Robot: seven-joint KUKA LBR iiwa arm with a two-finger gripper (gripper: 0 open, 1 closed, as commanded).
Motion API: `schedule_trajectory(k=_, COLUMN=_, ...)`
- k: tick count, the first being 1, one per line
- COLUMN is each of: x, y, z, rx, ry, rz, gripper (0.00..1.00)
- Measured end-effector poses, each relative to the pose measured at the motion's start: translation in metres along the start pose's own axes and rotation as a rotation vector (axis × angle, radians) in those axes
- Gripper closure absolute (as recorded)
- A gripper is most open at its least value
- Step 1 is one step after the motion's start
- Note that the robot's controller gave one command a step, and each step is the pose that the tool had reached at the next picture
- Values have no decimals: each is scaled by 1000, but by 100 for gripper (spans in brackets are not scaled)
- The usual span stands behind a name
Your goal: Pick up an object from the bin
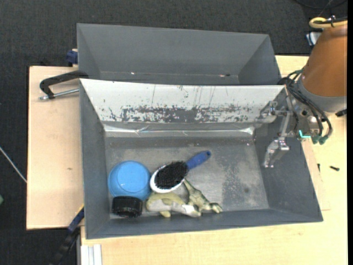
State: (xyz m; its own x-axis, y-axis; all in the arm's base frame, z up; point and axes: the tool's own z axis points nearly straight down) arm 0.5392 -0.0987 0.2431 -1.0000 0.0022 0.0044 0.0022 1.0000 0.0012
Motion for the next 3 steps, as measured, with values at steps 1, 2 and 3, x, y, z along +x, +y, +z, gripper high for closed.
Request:
schedule_trajectory(k=1, x=42, y=17, z=161, rx=-1, ry=3, rz=-99, gripper=0)
schedule_trajectory(k=2, x=15, y=80, z=93, rx=-2, ry=-18, rz=-52, gripper=0)
schedule_trajectory(k=3, x=-15, y=138, z=171, rx=2, ry=-11, rz=-270, gripper=0)
